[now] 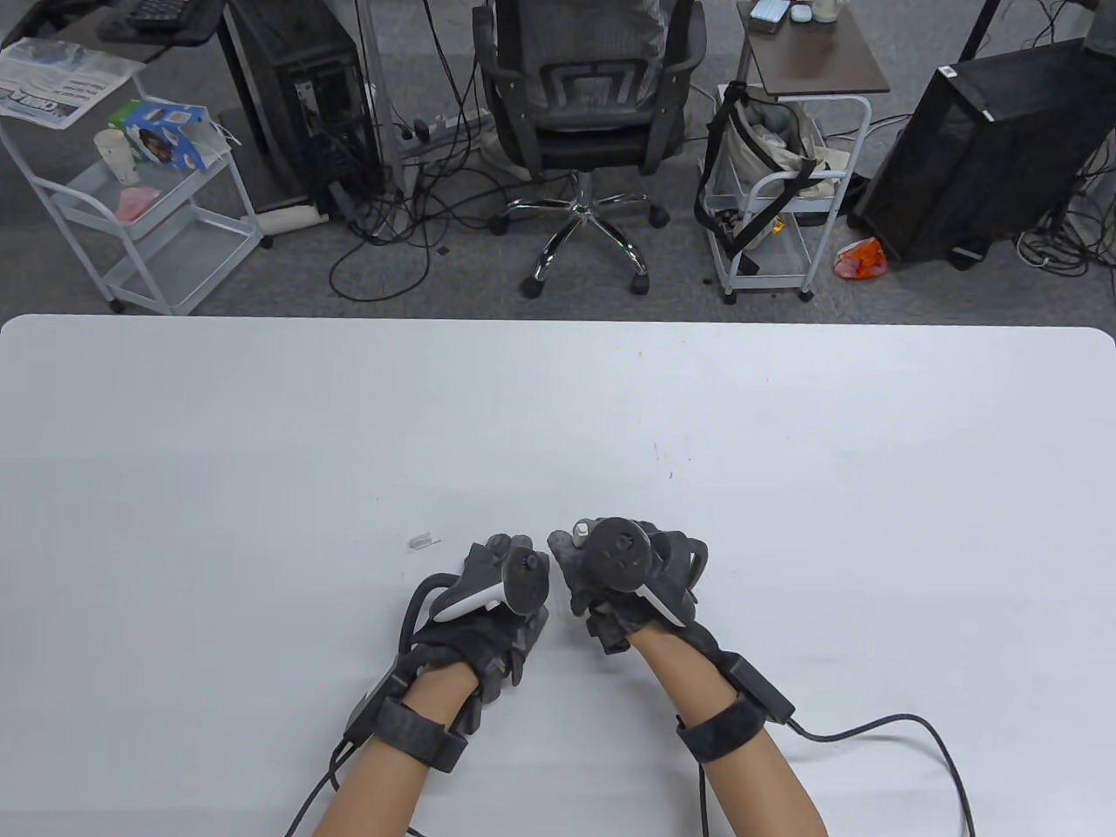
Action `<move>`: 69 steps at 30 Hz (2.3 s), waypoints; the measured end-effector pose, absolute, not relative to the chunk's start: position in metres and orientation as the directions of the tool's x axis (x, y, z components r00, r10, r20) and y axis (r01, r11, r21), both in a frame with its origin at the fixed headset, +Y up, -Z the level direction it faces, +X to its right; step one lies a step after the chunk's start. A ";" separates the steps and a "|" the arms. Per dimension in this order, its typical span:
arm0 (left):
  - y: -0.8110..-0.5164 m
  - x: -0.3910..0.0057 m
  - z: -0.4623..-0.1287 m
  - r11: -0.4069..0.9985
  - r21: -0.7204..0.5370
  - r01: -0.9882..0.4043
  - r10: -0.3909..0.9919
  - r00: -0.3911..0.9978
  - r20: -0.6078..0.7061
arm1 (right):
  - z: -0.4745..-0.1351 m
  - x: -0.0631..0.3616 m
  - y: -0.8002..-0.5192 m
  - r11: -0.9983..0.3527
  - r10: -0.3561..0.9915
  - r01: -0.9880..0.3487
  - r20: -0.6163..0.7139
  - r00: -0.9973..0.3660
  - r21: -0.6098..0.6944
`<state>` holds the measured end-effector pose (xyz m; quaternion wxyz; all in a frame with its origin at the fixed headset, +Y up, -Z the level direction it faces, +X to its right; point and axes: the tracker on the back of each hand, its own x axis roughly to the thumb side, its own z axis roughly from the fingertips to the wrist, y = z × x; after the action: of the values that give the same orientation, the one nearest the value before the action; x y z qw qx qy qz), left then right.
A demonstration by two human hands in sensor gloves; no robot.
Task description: Squeeze and apply correction pen on text
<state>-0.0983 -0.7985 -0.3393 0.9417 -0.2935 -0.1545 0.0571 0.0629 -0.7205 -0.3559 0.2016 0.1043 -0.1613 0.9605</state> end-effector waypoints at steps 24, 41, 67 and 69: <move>-0.801 -0.102 -0.338 0.791 -0.609 -0.063 0.261 0.934 0.242 | -0.299 0.178 -0.689 -0.612 0.692 -0.724 0.228 -0.685 -0.318; -0.765 -0.113 -0.332 0.973 -0.224 -0.053 0.120 0.948 0.295 | -0.292 0.208 -0.686 -0.434 0.834 -0.839 0.206 -0.512 -0.328; -0.754 -0.201 -0.383 0.955 -0.273 0.112 -0.137 0.988 -0.076 | -0.295 0.211 -0.689 -0.417 0.854 -0.853 0.188 -0.486 -0.313; -0.760 -0.202 -0.384 0.950 -0.295 0.100 -0.129 0.989 -0.079 | -0.295 0.211 -0.689 -0.418 0.853 -0.853 0.187 -0.487 -0.312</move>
<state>-0.2022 -0.7597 -0.3844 0.9863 -0.1468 0.0488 -0.0579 0.2109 -0.6892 -0.2948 0.5066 -0.0005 -0.1852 0.8421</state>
